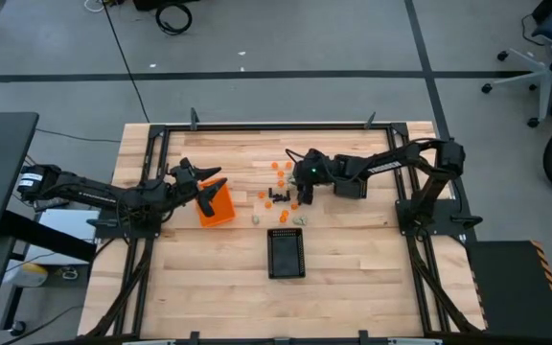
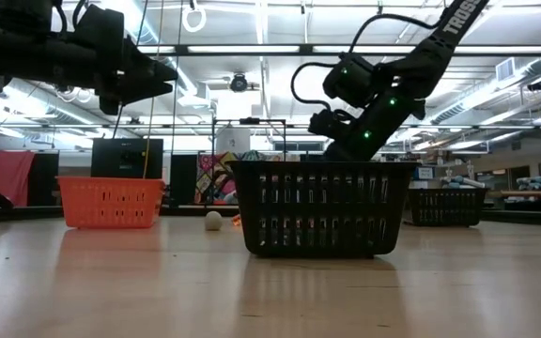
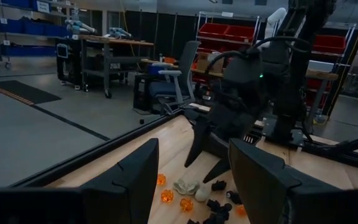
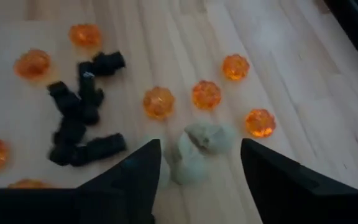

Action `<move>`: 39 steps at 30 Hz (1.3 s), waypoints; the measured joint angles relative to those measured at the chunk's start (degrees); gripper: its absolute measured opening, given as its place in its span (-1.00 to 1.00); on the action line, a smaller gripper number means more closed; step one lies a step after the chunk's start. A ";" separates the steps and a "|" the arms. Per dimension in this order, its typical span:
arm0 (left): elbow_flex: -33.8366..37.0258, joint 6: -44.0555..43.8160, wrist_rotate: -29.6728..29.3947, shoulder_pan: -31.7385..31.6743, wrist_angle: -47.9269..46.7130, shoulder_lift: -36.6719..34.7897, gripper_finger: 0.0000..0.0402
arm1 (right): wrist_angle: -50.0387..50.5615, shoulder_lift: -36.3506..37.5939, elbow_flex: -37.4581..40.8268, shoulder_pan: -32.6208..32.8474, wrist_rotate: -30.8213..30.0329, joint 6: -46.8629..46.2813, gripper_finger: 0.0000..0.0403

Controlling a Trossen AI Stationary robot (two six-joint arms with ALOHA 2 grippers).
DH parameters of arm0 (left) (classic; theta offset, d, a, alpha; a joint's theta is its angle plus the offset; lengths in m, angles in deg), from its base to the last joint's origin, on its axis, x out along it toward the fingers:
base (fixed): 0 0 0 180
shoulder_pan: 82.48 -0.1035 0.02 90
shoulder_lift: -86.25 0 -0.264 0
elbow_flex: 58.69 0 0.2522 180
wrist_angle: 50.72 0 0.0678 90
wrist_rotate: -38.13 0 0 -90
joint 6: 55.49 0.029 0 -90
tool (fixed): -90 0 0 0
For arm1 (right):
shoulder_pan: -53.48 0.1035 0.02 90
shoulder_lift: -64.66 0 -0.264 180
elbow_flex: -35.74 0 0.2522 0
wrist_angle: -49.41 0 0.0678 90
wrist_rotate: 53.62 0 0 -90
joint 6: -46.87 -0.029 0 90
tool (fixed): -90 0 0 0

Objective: Sort Halloween decoration
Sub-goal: Put the white skull toy into the bottom black bin, then put the orange pumpkin toy into the top black bin

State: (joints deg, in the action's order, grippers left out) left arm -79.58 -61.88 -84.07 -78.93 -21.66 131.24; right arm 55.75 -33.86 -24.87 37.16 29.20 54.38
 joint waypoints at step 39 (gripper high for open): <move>-0.02 4.07 0.04 0.33 -7.43 0.02 0.01 | -14.48 -9.78 -0.05 -6.20 11.91 3.85 -0.21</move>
State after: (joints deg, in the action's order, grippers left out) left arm -79.61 -57.82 -84.03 -78.60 -29.09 131.26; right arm 41.27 -43.64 -24.91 30.95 41.11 58.23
